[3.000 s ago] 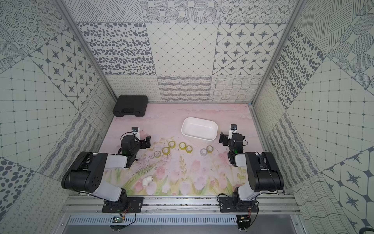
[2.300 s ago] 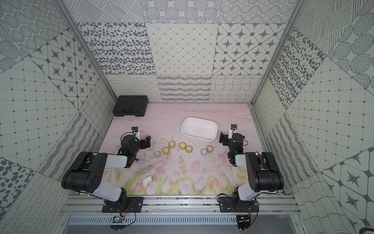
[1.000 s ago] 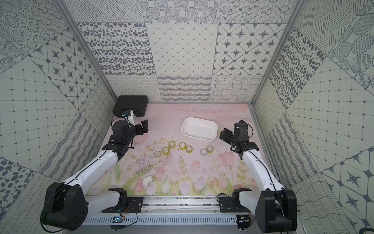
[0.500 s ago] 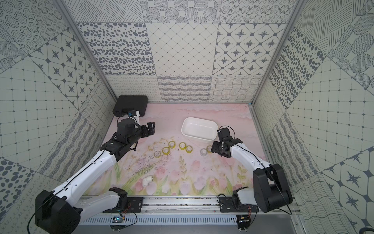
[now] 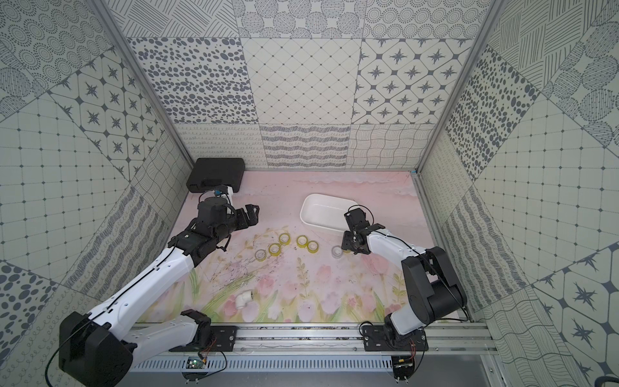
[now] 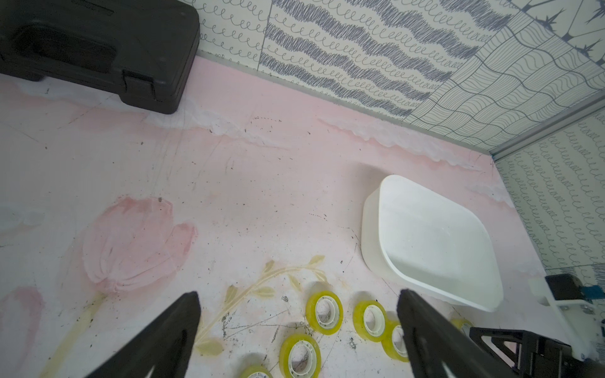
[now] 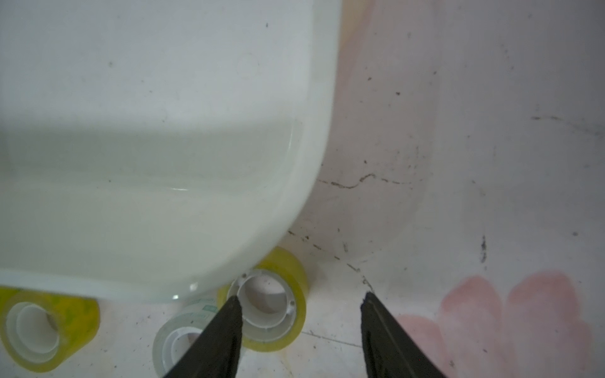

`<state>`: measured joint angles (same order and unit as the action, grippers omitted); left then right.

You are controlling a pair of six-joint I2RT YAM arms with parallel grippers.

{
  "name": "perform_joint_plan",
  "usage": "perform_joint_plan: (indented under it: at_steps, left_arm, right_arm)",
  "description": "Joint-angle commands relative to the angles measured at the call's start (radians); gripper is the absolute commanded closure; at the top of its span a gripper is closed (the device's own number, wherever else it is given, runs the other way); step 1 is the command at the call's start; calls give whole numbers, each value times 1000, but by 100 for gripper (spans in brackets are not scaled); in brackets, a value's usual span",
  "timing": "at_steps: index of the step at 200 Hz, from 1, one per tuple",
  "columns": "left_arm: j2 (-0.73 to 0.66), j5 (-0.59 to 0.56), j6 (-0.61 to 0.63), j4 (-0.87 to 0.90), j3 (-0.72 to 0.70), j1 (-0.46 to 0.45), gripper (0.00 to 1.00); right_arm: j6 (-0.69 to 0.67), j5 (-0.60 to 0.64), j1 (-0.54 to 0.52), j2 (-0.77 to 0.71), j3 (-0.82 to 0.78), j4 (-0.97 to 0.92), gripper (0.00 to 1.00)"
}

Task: Put the transparent tape into the storage box
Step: Pick up the tape at the center of the board.

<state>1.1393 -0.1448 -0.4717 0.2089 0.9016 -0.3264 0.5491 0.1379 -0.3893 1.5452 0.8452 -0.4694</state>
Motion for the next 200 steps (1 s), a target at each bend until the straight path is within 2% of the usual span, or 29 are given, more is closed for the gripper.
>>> perform_joint_plan:
  at_steps: [1,42,53,88,139,153,174,200]
  left_arm:
    - [1,9,-17,7,1,-3,1]
    - [-10,-5,-7,13,-1,-3,1]
    - [-16,-11,-5,14,-7,-4,1]
    - [-26,-28,-4,13,-16,-3,1]
    - [-27,-35,-17,4,-21,-3,1]
    - [-27,-38,-16,0,-18,-3,1]
    - [-24,-46,-3,3,-6,-4,1]
    - [-14,-55,14,16,18,-3,1]
  right_arm:
    - [-3,54,-6,21,-2,32,45]
    - [-2,45,-7,50,-19,66,48]
    - [-3,40,-10,61,-17,69,52]
    - [5,31,-32,71,-25,86,54]
    - [28,28,-48,26,-68,69,84]
    - [36,30,-50,-8,-77,49,87]
    - [49,35,-54,-67,-80,1,100]
    - [61,54,-71,-150,-50,-98,100]
